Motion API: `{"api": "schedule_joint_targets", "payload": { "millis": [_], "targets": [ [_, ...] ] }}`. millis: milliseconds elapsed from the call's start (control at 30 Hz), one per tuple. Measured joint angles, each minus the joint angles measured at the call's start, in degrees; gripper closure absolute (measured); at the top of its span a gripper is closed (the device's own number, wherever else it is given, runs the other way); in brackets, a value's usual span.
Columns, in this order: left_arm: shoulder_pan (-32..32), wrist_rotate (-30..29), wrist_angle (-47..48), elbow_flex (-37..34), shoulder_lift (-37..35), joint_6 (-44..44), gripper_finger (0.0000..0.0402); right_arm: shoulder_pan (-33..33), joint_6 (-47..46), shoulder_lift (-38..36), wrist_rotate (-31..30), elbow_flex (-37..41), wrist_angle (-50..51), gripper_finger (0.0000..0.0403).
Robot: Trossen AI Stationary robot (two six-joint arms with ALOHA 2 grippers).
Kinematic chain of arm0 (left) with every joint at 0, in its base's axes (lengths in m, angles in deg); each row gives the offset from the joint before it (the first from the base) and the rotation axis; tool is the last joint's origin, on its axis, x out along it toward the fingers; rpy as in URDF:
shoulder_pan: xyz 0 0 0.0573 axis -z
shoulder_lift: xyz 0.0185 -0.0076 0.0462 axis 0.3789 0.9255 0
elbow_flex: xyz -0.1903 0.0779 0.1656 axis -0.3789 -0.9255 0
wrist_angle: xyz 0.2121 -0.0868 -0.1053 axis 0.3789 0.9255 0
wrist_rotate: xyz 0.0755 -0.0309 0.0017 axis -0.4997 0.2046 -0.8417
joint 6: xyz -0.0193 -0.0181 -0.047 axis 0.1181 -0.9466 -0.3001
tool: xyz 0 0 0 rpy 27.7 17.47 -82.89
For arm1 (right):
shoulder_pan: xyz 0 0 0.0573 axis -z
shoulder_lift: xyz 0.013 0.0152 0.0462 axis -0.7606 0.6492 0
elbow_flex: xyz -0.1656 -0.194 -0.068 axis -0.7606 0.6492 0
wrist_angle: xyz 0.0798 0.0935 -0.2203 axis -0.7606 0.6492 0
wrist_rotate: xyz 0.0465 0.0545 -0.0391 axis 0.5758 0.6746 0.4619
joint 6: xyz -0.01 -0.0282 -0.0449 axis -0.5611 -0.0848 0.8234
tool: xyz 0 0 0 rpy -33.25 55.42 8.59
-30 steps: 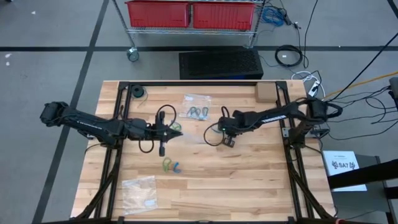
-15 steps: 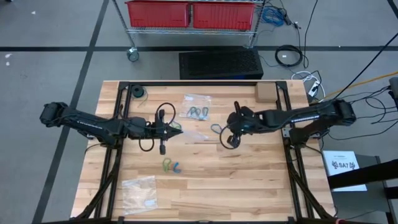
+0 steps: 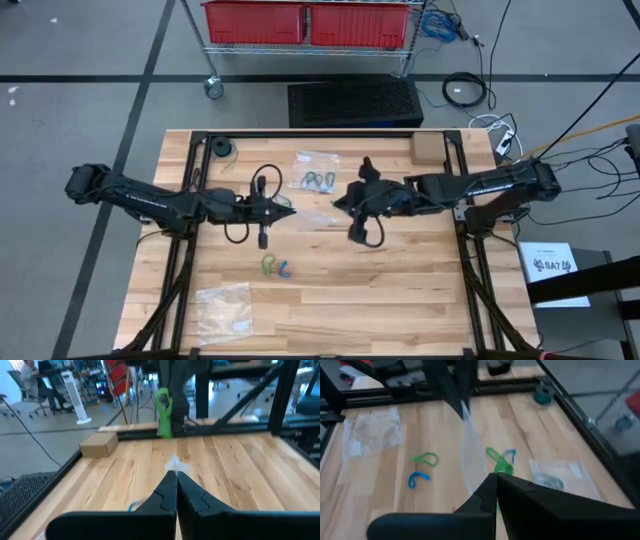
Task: Sort rubber bands
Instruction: Put the right green rubber band into the bottom right zip bag
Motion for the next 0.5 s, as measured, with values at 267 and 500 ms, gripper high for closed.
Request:
{"api": "schedule_joint_targets", "payload": {
  "millis": [267,500],
  "targets": [
    [0.00,0.38,-1.10,0.00,0.00,0.08,0.0402,-0.54,6.40,7.57,0.48,-9.69,0.40,0.0403],
    [-0.11,0.40,-2.43,0.00,0.00,0.35,0.0402,-0.52,6.46,10.00,2.18,-11.13,-0.17,0.0403]
  ]
}}
